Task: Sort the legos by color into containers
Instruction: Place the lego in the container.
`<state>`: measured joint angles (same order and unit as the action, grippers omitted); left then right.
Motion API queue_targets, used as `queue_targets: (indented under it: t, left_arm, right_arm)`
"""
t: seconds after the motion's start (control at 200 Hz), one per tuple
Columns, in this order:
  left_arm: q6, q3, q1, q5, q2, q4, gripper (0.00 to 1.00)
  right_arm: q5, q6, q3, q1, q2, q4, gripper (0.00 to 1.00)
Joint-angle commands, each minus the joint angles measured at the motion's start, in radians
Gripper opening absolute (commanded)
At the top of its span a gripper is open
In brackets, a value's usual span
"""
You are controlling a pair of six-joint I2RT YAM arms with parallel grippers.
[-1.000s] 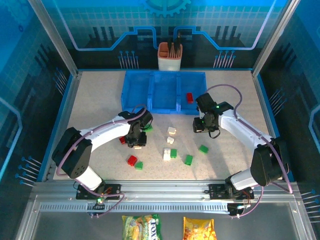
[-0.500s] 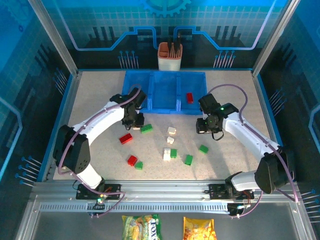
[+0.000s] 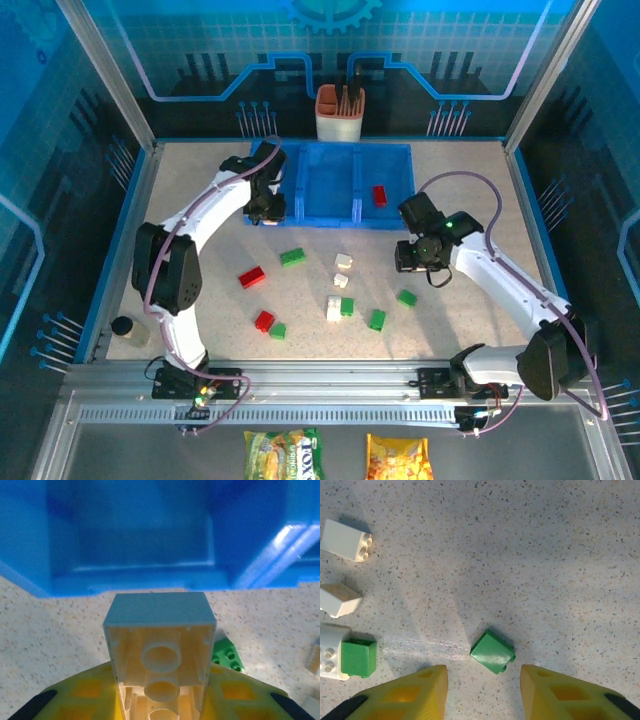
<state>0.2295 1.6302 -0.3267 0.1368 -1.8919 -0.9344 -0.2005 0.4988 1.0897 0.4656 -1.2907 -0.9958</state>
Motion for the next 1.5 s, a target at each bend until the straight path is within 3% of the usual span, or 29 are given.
queue_targets:
  t: [0.0, 0.58, 1.126, 1.496]
  left_arm:
    - [-0.072, 0.078, 0.018, 0.037, -0.071, 0.024, 0.32]
    - [-0.088, 0.376, 0.06, 0.065, -0.371, 0.082, 0.33]
    - [-0.111, 0.472, 0.109, 0.026, -0.53, 0.048, 0.34]
    - [-0.101, 0.485, 0.115, -0.012, -0.554, 0.052, 0.39]
  right_arm:
    - [-0.025, 0.035, -0.017, 0.018, 0.041, -0.055, 0.44]
    - [-0.095, 0.099, -0.04, 0.041, 0.195, -0.195, 0.45]
    - [-0.093, 0.116, -0.048, 0.047, 0.203, -0.204, 0.45]
    - [-0.097, 0.133, -0.03, 0.064, 0.189, -0.211, 0.45]
